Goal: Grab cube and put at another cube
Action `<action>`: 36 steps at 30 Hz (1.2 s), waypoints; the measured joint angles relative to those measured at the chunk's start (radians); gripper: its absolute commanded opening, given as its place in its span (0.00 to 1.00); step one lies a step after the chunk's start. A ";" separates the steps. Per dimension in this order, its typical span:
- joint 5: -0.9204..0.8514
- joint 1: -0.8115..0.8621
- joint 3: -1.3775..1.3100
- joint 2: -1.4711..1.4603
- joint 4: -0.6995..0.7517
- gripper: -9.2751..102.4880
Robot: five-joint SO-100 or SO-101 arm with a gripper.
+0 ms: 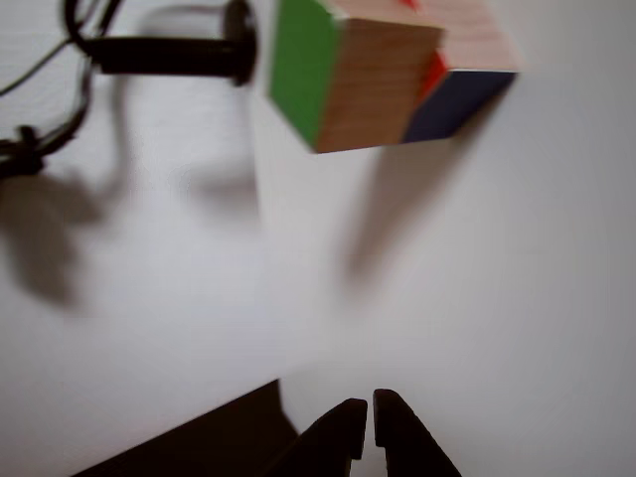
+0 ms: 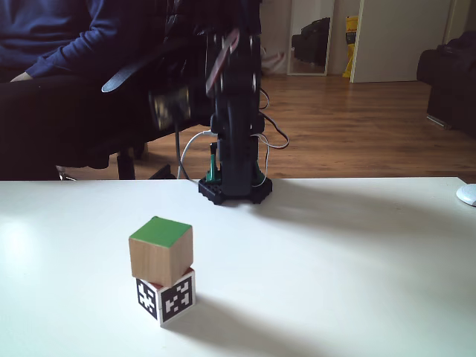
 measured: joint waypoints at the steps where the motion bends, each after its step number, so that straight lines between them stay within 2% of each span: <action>1: 0.000 0.002 0.035 0.000 -0.015 0.08; 11: -0.061 0.023 0.321 0.000 -0.107 0.08; 21: -0.066 0.000 0.319 0.000 0.032 0.08; 36: -0.066 0.006 0.319 0.000 0.038 0.08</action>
